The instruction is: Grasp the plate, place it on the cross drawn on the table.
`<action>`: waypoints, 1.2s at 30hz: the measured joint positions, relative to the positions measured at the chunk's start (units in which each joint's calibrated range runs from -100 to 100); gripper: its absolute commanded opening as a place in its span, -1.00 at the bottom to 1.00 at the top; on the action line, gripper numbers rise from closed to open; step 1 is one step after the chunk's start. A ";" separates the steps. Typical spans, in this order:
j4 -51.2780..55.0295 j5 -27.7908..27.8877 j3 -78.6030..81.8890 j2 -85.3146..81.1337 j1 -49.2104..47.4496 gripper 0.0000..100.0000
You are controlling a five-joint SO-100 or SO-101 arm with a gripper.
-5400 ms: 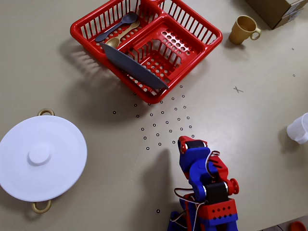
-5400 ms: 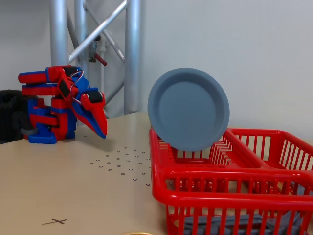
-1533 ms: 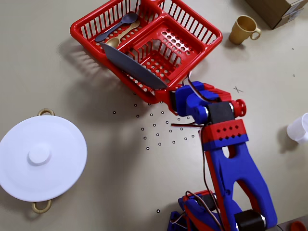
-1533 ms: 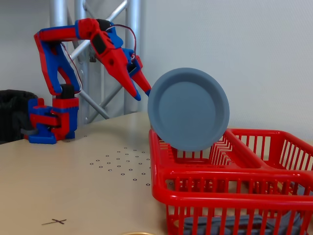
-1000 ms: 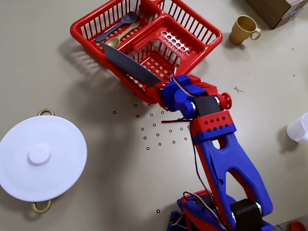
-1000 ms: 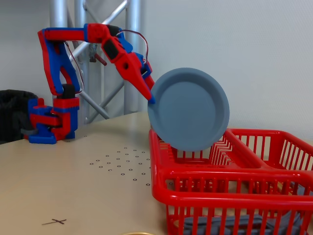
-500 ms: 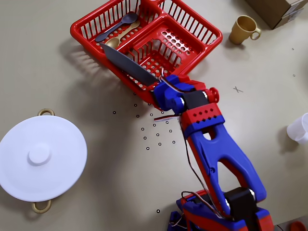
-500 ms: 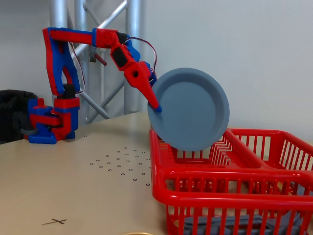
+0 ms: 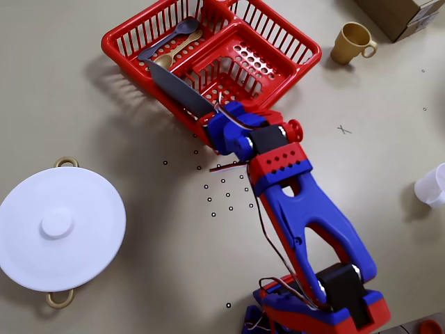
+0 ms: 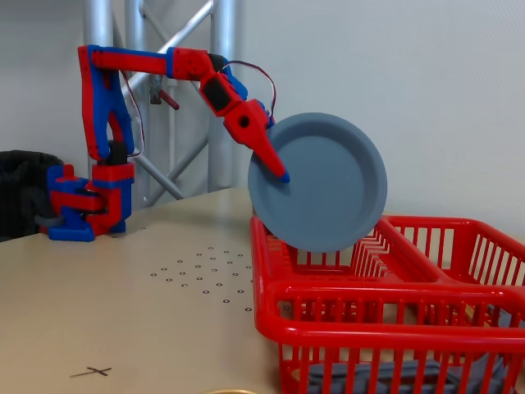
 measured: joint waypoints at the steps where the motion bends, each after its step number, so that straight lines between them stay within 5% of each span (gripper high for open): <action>1: 0.00 -0.34 0.00 0.00 -0.27 -0.94; 23: 0.00 -3.61 -0.18 0.00 0.09 -1.00; 36: 1.92 2.00 -0.54 -3.19 3.64 -1.00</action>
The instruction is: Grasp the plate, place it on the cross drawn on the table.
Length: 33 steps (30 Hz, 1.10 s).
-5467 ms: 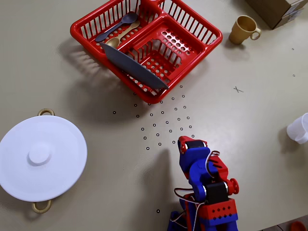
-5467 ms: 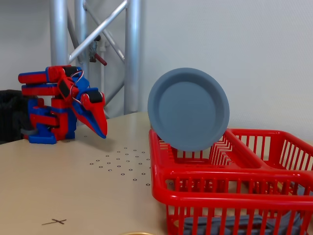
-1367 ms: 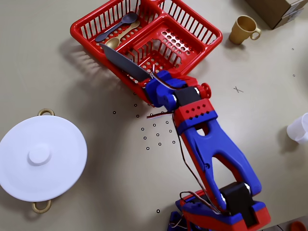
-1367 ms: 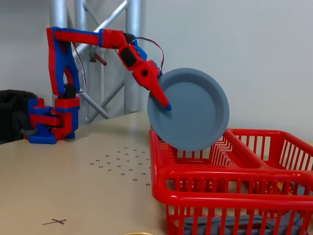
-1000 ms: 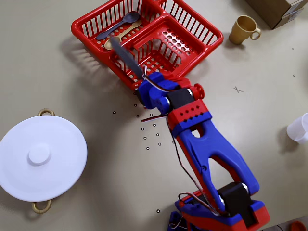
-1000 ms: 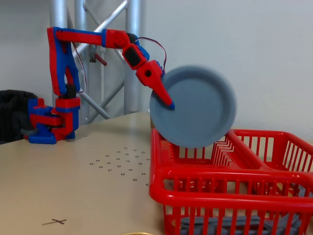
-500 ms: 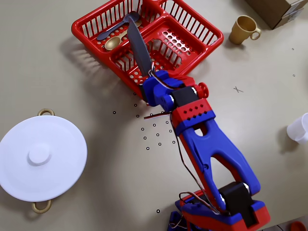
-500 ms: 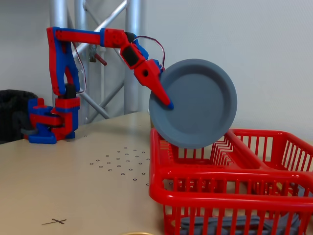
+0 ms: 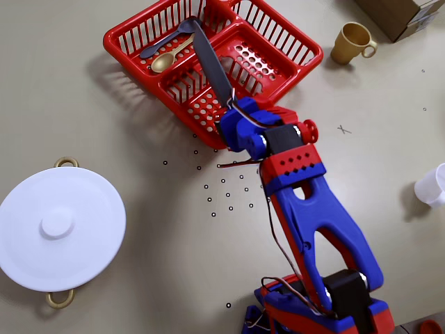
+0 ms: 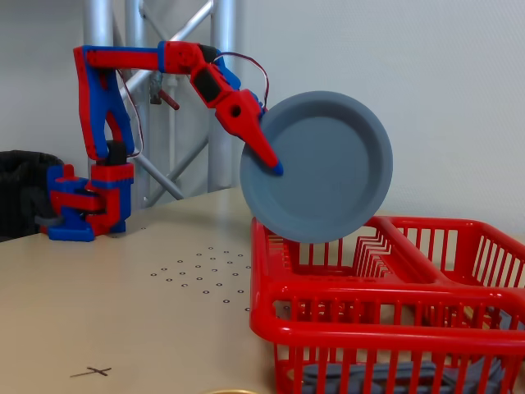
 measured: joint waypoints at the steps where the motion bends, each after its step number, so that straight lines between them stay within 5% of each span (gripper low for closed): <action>1: 0.32 0.10 -0.27 -0.25 -0.09 -1.00; 12: 3.29 0.54 -0.63 -8.17 5.37 -1.00; 33: 9.86 14.41 1.27 -13.48 25.31 -1.00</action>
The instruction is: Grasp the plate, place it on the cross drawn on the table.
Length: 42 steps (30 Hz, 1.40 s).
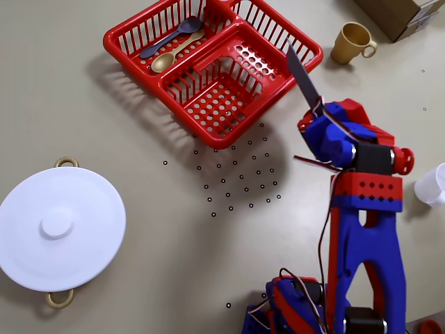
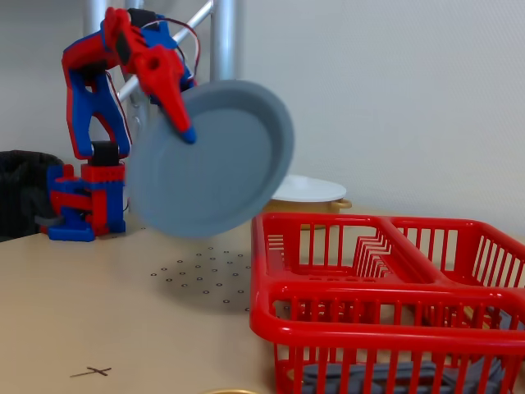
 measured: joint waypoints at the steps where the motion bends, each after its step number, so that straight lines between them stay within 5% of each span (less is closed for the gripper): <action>1: 0.00 0.63 0.45 -0.08 1.18 -1.00; 16: -2.88 7.86 0.90 12.01 17.93 -1.00; 27: -10.66 8.16 -1.18 24.51 18.66 -1.00; 36: -27.96 8.25 5.06 30.31 20.12 -0.99; 42: -31.73 8.30 9.76 33.01 19.94 -0.82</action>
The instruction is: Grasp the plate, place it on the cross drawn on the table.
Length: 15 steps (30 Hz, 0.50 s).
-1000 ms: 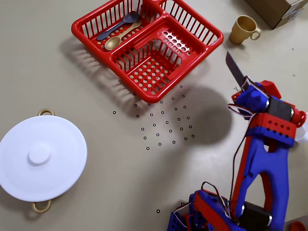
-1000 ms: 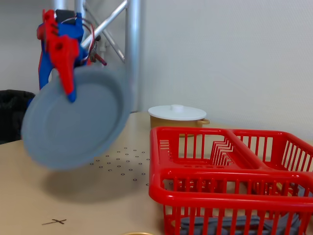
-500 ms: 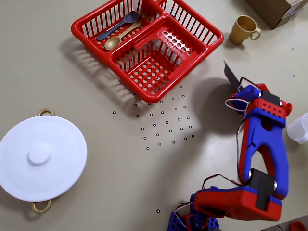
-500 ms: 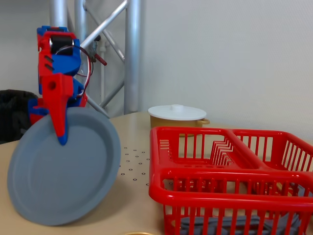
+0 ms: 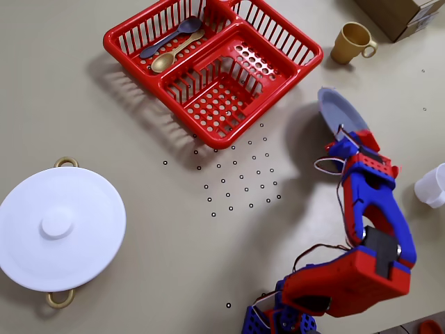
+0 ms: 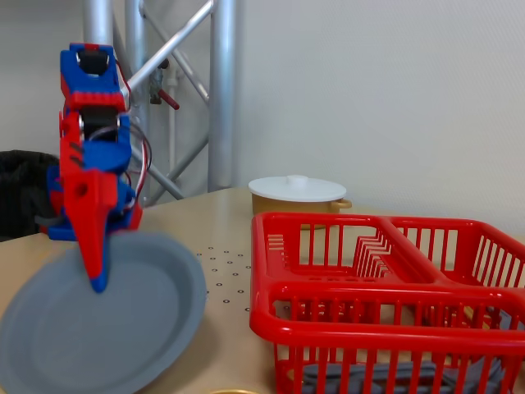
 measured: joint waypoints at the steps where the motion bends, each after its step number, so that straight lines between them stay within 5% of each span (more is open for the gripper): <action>1: 0.00 0.00 0.27 0.08 0.00 -0.78; 15: -6.65 0.00 2.62 3.92 0.36 -0.53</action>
